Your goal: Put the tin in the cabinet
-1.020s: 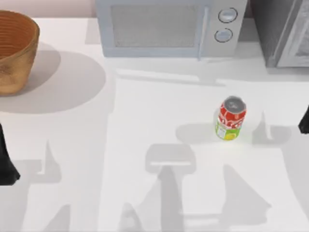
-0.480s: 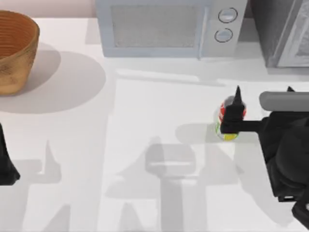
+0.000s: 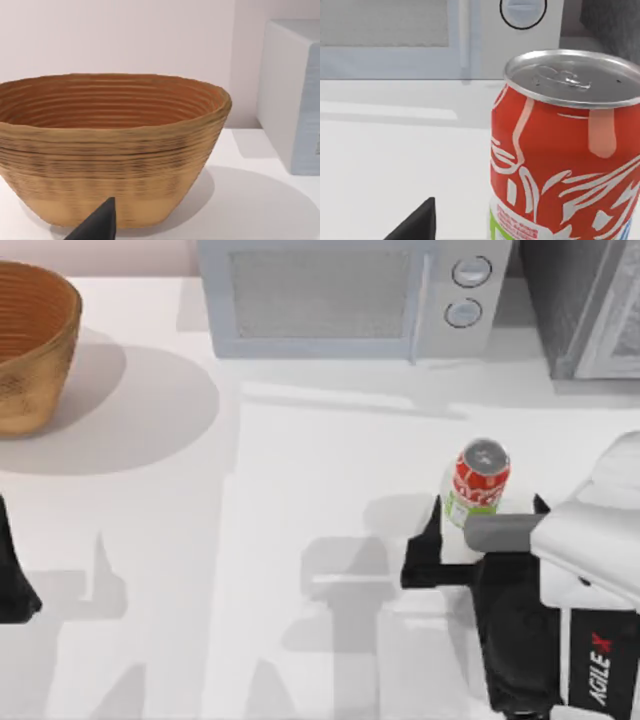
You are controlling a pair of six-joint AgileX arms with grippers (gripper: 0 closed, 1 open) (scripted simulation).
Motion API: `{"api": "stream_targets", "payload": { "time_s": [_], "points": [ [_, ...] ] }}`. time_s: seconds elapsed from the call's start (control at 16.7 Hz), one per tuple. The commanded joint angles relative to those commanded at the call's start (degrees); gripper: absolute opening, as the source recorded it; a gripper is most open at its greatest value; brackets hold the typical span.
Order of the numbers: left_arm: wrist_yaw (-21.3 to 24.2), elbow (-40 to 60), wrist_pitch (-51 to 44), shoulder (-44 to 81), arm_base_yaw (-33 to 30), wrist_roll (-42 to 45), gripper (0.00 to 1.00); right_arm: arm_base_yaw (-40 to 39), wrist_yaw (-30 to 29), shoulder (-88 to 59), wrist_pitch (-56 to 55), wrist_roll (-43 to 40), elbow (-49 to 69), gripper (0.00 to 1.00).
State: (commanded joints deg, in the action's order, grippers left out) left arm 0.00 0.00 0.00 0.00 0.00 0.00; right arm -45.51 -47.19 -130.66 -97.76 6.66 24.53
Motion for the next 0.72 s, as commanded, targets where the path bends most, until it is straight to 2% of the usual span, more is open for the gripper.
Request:
{"api": "stream_targets", "payload": {
  "time_s": [0.48,0.72],
  "points": [
    [0.00,0.00,0.00,0.00,0.00,0.00,1.00,-0.26,-0.43,-1.83,-1.11,-0.01,0.27,1.00],
    [0.00,0.00,0.00,0.00,0.00,0.00,1.00,3.30,3.22,-2.80,1.83,-0.77,4.96,1.00]
  ]
}}
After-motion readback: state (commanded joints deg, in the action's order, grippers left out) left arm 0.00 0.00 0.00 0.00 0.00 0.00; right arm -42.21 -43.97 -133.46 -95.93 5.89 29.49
